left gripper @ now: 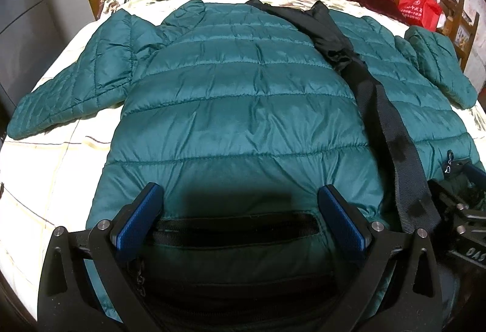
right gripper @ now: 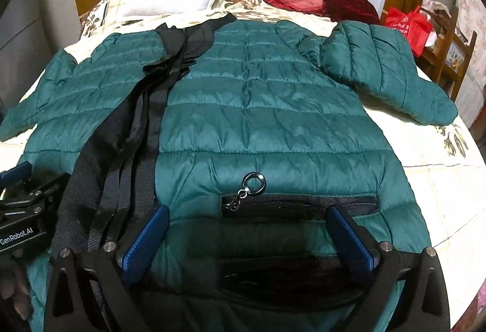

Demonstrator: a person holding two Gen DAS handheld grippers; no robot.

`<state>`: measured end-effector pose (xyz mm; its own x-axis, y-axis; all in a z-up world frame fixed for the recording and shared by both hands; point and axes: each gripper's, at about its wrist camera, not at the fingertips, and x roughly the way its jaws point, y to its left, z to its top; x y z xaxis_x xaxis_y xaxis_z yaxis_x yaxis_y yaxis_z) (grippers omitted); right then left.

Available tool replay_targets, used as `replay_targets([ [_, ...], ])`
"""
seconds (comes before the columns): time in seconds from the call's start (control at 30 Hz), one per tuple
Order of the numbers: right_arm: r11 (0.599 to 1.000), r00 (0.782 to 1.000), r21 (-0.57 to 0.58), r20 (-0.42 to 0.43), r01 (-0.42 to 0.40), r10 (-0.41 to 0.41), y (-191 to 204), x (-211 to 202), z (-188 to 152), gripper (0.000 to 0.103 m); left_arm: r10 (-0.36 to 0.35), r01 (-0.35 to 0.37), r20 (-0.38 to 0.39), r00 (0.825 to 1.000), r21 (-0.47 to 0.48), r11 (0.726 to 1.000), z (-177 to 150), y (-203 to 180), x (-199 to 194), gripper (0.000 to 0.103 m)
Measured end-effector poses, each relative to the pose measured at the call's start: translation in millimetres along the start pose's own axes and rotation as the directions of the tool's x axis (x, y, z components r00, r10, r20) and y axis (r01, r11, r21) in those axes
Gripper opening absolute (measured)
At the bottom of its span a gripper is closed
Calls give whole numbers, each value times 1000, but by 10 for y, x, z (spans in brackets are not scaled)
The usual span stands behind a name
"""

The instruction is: Fold large clothes

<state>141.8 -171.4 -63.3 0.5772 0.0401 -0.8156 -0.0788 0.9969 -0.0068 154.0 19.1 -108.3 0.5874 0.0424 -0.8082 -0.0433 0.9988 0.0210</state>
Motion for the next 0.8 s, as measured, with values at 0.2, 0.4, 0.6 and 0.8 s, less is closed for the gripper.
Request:
replay_targets([
  [0.2, 995, 975, 53, 208, -86, 74, -129, -435, 31, 103, -15, 17, 44, 999, -33, 999, 45, 53, -107, 103],
  [0.4, 996, 948, 41, 312, -81, 65, -141, -739, -47, 103, 22, -12, 170, 985, -58, 998, 351, 453, -611, 103],
  [0.6, 999, 929, -22, 367, -40, 45, -41, -906, -77, 103, 162, -152, 154, 975, -76, 985, 536, 1401, -591, 103],
  [0.8, 997, 928, -7, 365, -76, 73, -46, -877, -52, 103, 215, -194, 52, 975, -272, 943, 454, 2640, -295, 103],
])
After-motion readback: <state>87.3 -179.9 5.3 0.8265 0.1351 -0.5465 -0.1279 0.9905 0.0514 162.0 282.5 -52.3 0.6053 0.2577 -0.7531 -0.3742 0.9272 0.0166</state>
